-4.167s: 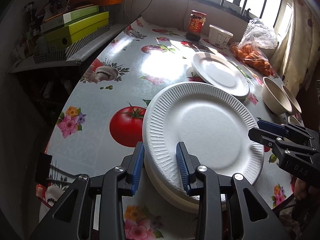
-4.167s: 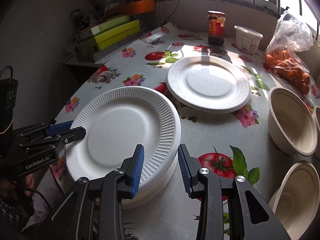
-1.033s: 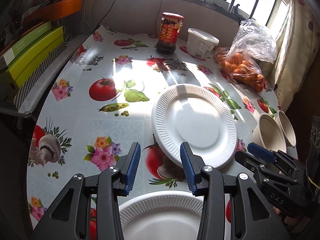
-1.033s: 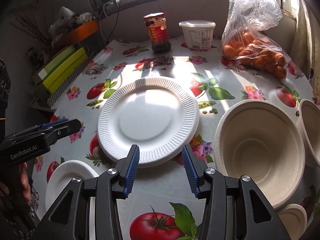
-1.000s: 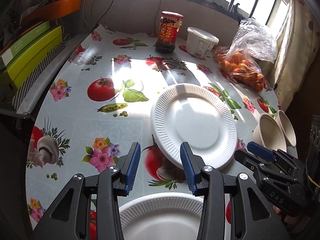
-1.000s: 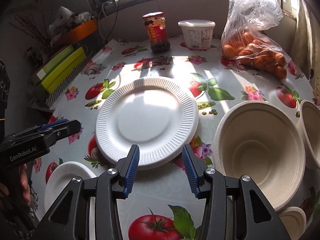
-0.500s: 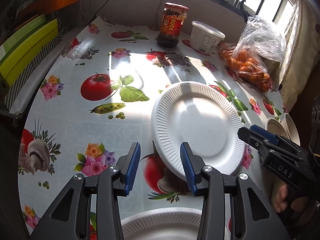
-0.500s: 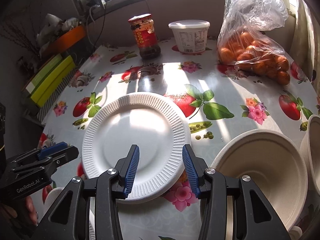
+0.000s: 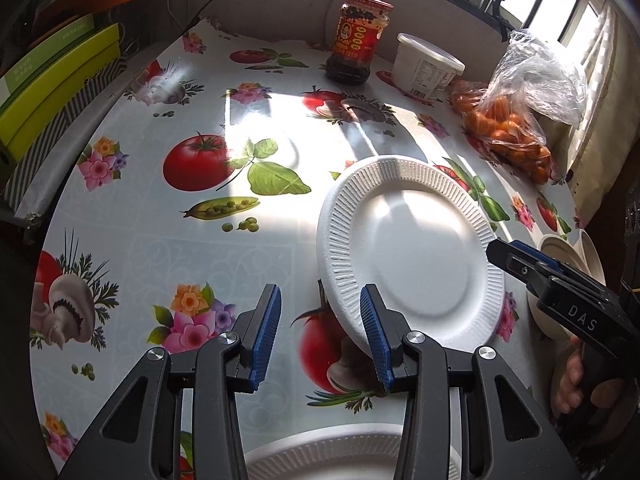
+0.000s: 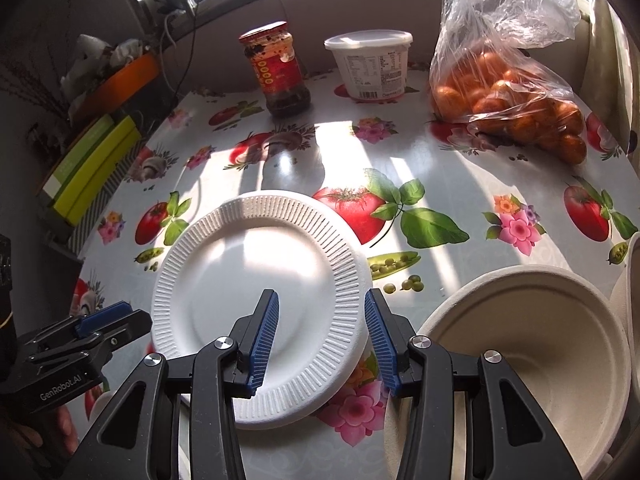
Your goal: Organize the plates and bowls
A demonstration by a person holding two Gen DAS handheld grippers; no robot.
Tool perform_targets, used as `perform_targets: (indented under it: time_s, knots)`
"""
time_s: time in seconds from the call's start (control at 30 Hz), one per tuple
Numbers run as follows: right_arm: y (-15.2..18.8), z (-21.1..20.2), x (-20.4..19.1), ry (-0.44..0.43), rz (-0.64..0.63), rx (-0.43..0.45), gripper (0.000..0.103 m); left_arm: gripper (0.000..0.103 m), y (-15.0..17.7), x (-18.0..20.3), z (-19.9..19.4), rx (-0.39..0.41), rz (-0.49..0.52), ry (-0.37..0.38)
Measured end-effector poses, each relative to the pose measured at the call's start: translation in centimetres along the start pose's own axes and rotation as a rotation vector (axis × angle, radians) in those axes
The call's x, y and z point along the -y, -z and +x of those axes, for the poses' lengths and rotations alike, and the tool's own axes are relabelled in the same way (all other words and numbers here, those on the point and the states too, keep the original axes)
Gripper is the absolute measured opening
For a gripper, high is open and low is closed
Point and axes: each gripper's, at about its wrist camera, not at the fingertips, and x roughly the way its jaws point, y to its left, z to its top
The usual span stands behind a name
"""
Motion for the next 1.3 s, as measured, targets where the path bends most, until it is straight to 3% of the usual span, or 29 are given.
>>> perform_targets:
  time_s: [0.23,0.4,0.8,1.3]
  knots:
    - [0.3,-1.4,-0.5,-0.114,0.002,0.039,0.045,0.043,0.1,0.0,-0.1,0.002,0.009,-0.011]
    - [1.4,-1.8,-0.7,-0.173,-0.004,-0.002,0.045,0.043,-0.1,0.0,-0.4,0.008,0.014,-0.017]
    - [2.1,-1.3,2.2,-0.067,0.072,-0.019,0.045,0.043,0.1,0.6,0.0,-0.008,0.031,-0.009]
    - [1.9,0.0,1.4,-0.072,0.073,-0.050,0.045,0.043,0.2,0.3,0.4,-0.014,0.015,0.008]
